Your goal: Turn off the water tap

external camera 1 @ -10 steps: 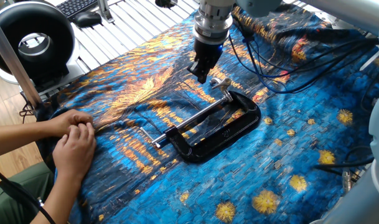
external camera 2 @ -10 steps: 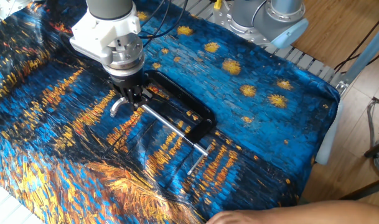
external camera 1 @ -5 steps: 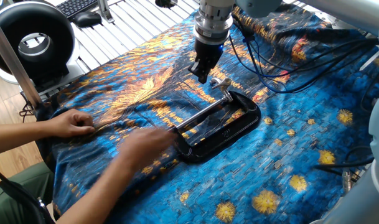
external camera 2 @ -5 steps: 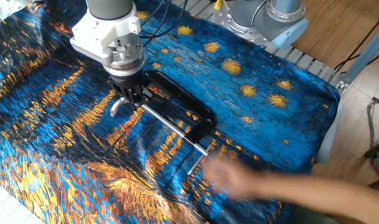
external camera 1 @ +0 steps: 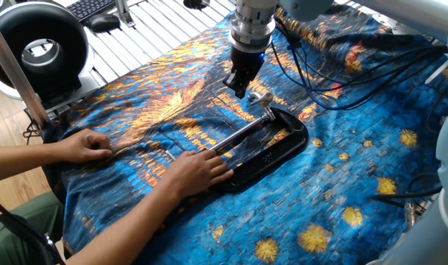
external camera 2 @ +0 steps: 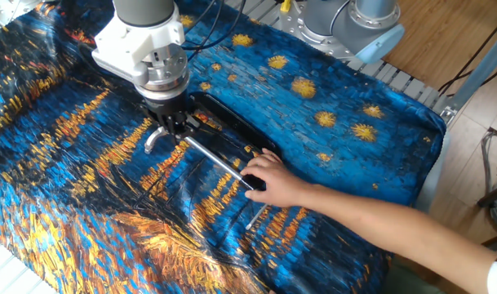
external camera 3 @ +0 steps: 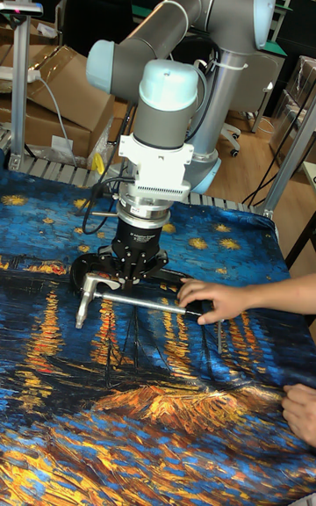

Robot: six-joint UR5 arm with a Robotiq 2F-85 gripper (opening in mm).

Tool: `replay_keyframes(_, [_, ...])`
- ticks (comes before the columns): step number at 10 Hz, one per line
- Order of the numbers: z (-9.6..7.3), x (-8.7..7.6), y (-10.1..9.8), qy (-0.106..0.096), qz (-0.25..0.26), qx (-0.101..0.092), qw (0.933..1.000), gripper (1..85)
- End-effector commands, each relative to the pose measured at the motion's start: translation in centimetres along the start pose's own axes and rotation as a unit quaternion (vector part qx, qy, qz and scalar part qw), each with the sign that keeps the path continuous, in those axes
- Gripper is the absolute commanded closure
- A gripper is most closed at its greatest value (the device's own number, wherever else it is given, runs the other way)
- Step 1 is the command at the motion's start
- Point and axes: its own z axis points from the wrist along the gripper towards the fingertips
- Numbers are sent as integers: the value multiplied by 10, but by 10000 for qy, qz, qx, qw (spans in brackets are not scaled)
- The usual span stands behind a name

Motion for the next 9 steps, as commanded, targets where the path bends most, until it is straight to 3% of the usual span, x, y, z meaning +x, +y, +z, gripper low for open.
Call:
replay_keyframes(1, [-1, -1, 1, -26, 25, -33, 10000, 843])
replay_keyframes(4, [-2, -1, 0, -26, 71, -33, 10000, 843])
replay_keyframes(9, [-19, 33, -2, 4, 96, -200, 9998, 843])
